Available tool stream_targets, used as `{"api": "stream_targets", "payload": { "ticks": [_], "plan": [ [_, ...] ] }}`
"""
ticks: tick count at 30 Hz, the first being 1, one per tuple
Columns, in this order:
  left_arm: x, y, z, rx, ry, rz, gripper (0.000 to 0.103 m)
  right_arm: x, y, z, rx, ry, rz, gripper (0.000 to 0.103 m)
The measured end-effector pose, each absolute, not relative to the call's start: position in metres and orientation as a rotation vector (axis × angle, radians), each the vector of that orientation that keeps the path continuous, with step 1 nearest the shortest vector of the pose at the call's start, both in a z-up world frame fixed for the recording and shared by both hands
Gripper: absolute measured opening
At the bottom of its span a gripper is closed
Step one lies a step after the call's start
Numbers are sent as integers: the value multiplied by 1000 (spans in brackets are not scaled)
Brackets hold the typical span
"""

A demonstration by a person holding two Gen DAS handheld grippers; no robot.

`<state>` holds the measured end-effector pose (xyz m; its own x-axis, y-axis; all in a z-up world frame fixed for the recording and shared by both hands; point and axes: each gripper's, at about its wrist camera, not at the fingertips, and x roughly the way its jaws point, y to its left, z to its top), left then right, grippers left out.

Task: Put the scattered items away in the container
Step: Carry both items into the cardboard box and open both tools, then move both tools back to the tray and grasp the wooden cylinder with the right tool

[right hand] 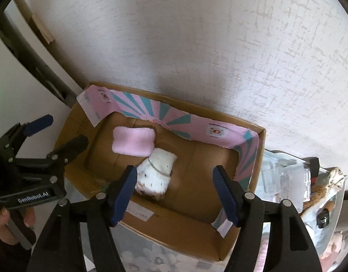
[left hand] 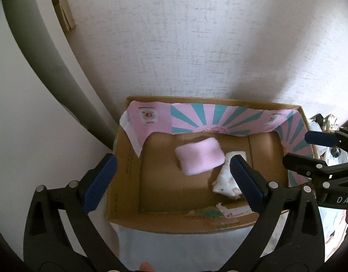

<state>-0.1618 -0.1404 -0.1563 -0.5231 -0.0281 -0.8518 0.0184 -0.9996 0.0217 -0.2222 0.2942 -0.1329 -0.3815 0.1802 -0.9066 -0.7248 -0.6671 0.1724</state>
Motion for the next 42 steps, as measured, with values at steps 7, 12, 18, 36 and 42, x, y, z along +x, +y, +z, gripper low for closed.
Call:
{"api": "stream_targets", "payload": {
  "ticks": [7,12,18,36,42],
  "plan": [
    [-151,-137,-139,1497,-5,-2733,99,-216,284,-119,-1253,712,2089,65],
    [-143,-132,-126,1466,-30,-2733,99,-207,276,-110,-1228,684,2086,65],
    [-129,-119,-112,1422,-65,-2762,99,-190,265,-100,-1173,733,2107,65],
    [-106,-5,-52,1418,-131,-3081,99,-31,269,-47,-1052,677,2052,65],
    [-92,59,-53,1539,-174,-3197,99,32,259,-72,-1051,713,2002,65]
  ]
}}
